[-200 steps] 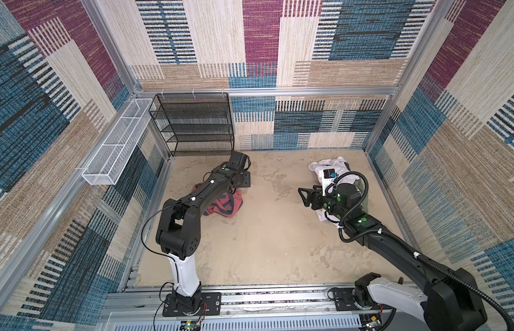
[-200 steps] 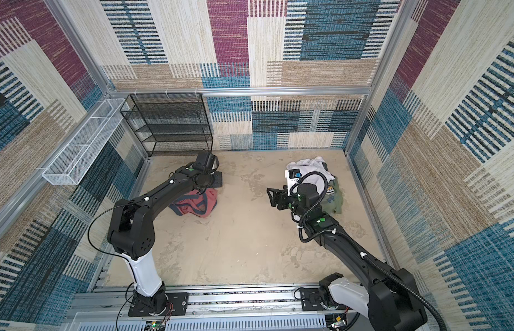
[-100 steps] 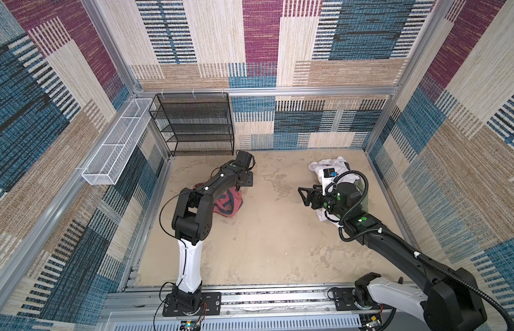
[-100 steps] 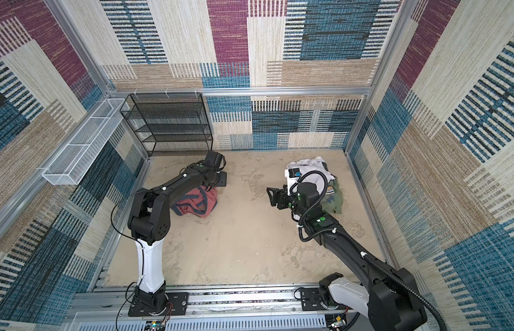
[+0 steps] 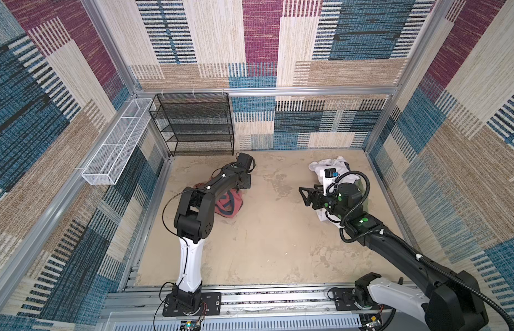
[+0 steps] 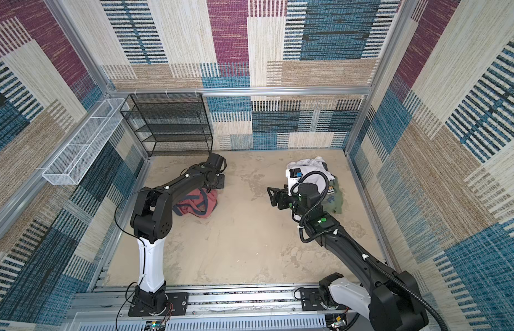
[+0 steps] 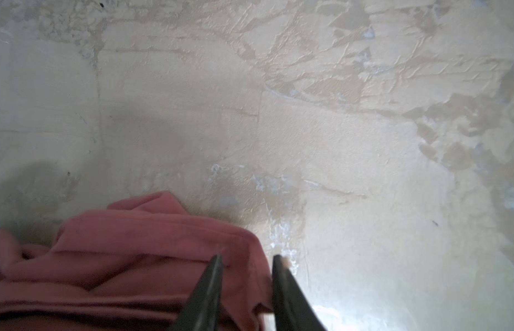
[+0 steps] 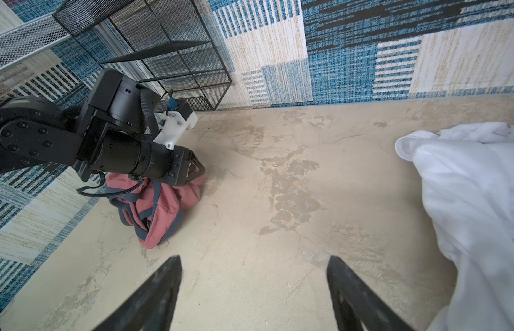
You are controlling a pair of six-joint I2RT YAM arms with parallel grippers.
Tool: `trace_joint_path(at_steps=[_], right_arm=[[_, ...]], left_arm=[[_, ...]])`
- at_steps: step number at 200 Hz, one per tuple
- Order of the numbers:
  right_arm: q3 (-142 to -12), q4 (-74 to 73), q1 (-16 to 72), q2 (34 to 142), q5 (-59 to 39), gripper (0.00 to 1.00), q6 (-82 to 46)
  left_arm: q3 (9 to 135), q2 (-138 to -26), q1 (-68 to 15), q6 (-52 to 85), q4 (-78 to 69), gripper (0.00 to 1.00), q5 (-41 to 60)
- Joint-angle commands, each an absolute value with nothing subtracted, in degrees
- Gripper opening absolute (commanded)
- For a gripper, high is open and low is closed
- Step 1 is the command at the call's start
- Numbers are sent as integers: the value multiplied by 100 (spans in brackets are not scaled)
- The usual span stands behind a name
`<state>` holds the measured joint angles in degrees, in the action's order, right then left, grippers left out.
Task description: Pick out a specific cloth from the pile
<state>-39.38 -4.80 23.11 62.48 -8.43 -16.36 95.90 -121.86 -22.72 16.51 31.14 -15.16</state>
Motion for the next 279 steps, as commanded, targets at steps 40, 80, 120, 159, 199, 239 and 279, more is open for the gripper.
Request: trace_joint_path(at_steps=[40,80,120,159,199,239,279], right_arm=[[-3936,-545,2308,6187,-858,82,-1593],[-3920,-561,2310,6158,-870,82,-1593],[-3921,-603,2308,6171,-906,82,-1626],[-3972,-638,2310,6244,-962,82,-1612],[-4030,-696,2309,6325,-1044,82,-1617],[-4072,-718,2304,6355,-1102,82,-1632],[-4067,-724,2311,6356,-1130,82,-1659]], left_arm=[[9532,-12058,-2275,1459,3146,0,-1666],[9397,-11769,-2306,1453,3145,0,-1622],[9344,-11337,-2419,1389,3206,0,-1592],[9123,-10752,-2434,1424,3232,0,-1608],[8981,-10116,-2433,1437,3300,0,-1437],[9004,-9623,-2434,1424,3475,0,-1303],[8639,-9060,-2435,1474,3559,0,-1348]])
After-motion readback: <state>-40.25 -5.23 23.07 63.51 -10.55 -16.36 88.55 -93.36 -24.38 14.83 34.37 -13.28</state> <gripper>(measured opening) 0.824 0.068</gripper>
